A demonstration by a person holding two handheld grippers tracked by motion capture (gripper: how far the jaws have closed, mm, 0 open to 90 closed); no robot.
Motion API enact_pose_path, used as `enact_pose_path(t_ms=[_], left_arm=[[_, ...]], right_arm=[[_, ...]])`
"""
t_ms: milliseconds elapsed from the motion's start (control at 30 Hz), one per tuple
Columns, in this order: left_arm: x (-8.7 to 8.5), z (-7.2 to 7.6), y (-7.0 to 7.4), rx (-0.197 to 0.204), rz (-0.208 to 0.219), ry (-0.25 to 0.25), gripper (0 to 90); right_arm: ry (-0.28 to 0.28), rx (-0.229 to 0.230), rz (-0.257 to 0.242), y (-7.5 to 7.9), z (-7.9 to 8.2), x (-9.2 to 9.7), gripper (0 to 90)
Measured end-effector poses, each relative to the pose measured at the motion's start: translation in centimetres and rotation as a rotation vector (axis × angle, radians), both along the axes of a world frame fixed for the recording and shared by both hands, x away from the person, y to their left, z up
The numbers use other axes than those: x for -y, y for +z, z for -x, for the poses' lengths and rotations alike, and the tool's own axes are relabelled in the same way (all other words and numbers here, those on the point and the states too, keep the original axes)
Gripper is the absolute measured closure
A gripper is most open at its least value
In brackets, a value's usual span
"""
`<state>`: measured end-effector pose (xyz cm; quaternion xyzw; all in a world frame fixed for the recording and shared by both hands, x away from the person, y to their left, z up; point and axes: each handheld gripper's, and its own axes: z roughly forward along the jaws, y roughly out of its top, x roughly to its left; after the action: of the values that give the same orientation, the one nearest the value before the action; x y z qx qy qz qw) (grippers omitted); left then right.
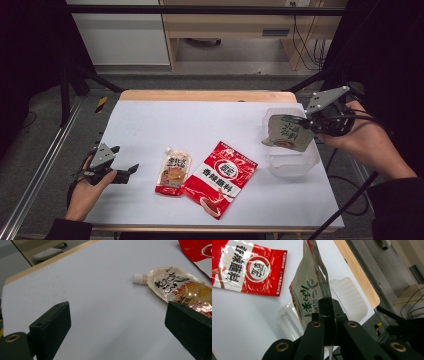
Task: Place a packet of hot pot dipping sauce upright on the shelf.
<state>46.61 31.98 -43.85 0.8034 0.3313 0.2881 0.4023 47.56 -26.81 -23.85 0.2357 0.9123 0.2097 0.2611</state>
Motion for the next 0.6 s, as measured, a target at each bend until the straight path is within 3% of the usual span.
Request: enact_pose_path(t_ms=[67, 233, 600], left_arm=[[-0.2, 0.1, 0.1, 0.009, -0.013, 0.004, 6.5], [-0.7, -0.1, 0.0, 0.007, 0.021, 0.024, 6.5], [-0.6, -0.3, -0.3, -0.009, 0.003, 0.03, 6.5]], right_arm=[[-0.005, 0.0, 0.001, 0.0, 0.1, 0.4, 90.0], [-0.009, -0.008, 0.005, -0.2, 0.3, 1.4, 90.0], [-0.001, -0.021, -0.002, -1.1, 0.6, 3.1, 90.0]])
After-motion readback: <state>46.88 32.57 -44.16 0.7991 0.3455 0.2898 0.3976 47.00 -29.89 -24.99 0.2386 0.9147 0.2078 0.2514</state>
